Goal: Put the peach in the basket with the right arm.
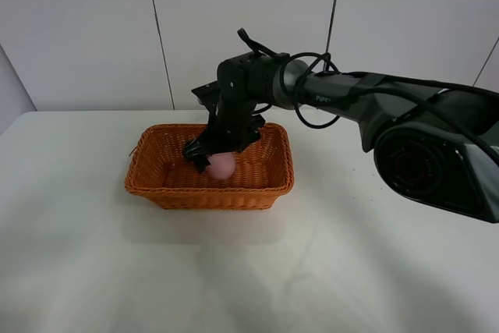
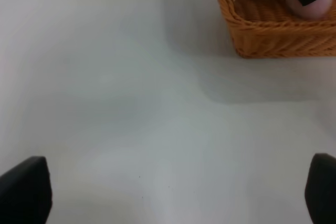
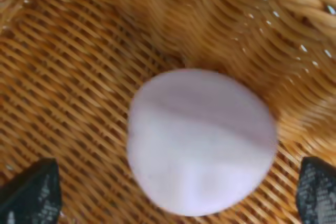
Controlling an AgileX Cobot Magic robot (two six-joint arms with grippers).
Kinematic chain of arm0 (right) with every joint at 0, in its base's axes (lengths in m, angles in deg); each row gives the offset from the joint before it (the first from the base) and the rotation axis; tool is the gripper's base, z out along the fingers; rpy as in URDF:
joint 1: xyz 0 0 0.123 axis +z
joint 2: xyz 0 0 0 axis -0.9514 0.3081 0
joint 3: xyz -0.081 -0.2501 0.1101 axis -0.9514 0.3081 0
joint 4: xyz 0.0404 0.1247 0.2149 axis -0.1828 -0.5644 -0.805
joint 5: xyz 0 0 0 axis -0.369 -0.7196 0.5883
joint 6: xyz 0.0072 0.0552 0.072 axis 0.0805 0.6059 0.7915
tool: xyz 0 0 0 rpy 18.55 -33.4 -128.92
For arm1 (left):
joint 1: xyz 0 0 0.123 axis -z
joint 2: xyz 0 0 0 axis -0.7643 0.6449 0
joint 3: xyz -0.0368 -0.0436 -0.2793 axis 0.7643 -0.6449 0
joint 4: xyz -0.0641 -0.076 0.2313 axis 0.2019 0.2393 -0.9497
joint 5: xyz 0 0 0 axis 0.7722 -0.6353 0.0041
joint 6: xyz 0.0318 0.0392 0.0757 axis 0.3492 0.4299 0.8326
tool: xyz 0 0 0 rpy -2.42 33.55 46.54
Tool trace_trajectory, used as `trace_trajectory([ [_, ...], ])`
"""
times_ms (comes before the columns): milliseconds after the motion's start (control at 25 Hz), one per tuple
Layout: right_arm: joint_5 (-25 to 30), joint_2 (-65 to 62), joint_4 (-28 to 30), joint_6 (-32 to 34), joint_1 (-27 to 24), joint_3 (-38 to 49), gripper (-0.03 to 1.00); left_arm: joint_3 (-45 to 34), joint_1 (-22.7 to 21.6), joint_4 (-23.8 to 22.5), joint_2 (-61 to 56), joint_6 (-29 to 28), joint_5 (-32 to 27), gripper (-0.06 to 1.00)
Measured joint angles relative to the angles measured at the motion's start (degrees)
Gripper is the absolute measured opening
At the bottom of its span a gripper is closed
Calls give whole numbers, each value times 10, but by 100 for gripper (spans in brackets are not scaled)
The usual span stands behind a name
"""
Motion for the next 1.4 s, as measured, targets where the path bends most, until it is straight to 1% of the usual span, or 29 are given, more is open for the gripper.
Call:
trace_trajectory([
  [80,16,-6,0,0,0,-8,69,0,0,0,0,0,0,99],
  [200,54,-19,1,0,0,-48,69,0,0,0,0,0,0,99],
  [320,108,-28,12,0,0,-122,69,0,0,-3,0,0,0,99],
  [440,147,-33,17,0,0,-195,69,0,0,-3,0,0,0,99],
  [560,156,-36,20,0,0,-226,69,0,0,0,0,0,0,99],
  [760,168,-34,20,0,-3,-229,70,0,0,0,0,0,0,99],
  [880,169,-34,20,0,-18,-229,70,0,0,-3,0,0,0,99],
  [1040,171,-33,20,0,-71,-229,70,0,0,0,0,0,0,99],
  [1400,171,-33,27,0,-240,-229,70,0,0,0,0,0,0,99],
])
